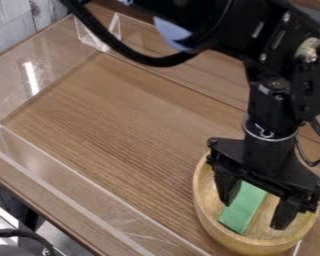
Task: Put the green block in the brown bowl
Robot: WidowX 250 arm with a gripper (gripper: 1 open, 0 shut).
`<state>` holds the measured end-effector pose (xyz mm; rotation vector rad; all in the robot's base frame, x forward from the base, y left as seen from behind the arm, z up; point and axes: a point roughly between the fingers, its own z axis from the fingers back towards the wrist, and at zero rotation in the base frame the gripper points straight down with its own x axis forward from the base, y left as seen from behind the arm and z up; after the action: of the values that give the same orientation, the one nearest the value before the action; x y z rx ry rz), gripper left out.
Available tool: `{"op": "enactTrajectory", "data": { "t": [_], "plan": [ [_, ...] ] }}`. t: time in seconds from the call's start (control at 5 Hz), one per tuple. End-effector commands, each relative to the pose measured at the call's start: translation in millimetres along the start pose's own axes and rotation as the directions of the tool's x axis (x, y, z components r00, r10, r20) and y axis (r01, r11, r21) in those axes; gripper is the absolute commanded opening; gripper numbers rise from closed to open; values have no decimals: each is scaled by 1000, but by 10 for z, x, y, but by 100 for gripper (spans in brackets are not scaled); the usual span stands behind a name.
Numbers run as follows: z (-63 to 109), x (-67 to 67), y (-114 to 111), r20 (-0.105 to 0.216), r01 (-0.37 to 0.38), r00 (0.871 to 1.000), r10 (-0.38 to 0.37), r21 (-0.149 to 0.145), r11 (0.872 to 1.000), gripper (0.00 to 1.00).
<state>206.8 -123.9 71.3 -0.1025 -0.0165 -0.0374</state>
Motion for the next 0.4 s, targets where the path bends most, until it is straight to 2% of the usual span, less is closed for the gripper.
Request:
{"op": "enactTrajectory", "data": {
  "t": [0.0,0.2],
  "plan": [
    [71,113,-33,43,0,999,0,-22,1000,100],
    [49,137,-41,45,5,999,-4,-24,1000,100]
  ]
}}
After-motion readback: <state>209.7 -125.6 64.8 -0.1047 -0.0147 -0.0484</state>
